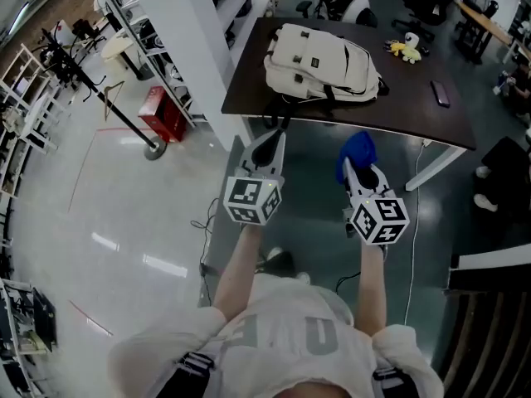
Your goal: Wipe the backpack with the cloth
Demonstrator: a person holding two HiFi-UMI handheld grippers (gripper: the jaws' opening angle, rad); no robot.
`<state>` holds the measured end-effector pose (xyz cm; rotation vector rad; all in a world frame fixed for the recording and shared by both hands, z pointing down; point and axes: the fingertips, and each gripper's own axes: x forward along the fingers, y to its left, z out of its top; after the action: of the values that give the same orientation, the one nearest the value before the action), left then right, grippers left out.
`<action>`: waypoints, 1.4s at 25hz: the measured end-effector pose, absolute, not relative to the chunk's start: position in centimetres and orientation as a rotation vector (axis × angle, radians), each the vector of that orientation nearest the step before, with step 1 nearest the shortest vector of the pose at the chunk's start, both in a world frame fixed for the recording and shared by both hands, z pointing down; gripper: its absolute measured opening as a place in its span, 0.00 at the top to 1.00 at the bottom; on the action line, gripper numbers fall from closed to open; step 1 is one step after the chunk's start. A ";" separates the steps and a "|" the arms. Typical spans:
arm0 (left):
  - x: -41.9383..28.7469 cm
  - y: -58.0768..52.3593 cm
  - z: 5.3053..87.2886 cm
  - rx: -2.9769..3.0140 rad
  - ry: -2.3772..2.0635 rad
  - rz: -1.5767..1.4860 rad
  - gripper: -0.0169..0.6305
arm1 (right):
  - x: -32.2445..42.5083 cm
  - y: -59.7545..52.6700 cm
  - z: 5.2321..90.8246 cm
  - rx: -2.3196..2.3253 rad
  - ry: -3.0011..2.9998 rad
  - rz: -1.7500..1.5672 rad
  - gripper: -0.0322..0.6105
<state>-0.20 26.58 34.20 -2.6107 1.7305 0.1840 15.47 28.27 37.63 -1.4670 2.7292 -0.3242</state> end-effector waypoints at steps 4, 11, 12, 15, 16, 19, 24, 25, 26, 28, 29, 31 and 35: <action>-2.7 25.0 35.7 -2.592 1.806 0.159 0.97 | 12.6 26.7 38.1 -1.375 2.756 -0.375 0.88; -8.8 16.0 39.6 -2.591 1.884 0.179 0.97 | 6.2 18.0 41.2 -1.290 2.825 -0.450 0.88; -9.7 14.0 40.2 -2.600 1.883 0.182 0.97 | 5.0 16.0 41.7 -1.291 2.831 -0.465 0.88; -12.2 7.6 41.3 -2.640 1.851 0.182 0.97 | 1.1 9.0 43.4 -1.305 2.846 -0.520 0.88; -12.8 5.5 41.6 -2.660 1.833 0.185 0.97 | -0.3 6.8 44.0 -1.315 2.854 -0.539 0.88; -14.2 -0.1 42.5 -2.721 1.783 0.188 0.97 | -4.4 1.1 46.2 -1.336 2.888 -0.597 0.88; -16.0 -6.5 44.1 -2.788 1.713 0.136 0.97 | -10.0 -5.5 49.1 -1.318 2.914 -0.660 0.88; -16.3 -7.4 44.6 -2.799 1.723 0.127 0.97 | -10.7 -6.4 49.5 -1.314 2.922 -0.672 0.88; -16.5 -8.1 45.1 -2.809 1.734 0.117 0.97 | -11.3 -7.3 50.1 -1.313 2.931 -0.689 0.88; -16.8 -9.2 46.4 -2.832 1.755 0.091 0.97 | -12.0 -8.6 51.5 -1.332 2.960 -0.731 0.88; -16.9 -9.6 47.0 -2.842 1.767 0.079 0.97 | -12.1 -9.1 52.4 -1.353 2.980 -0.752 0.88; -17.2 -10.4 48.0 -2.856 1.799 0.060 0.97 | -12.3 -9.9 54.0 -1.396 3.015 -0.796 0.88; -17.4 -11.6 48.8 -2.878 1.810 0.044 0.97 | -12.6 -10.6 55.0 -1.415 3.057 -0.816 0.88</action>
<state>-17.41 -11.56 48.78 -2.8777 1.8100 0.0442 -12.65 -10.58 54.99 -1.4152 3.0569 -0.8156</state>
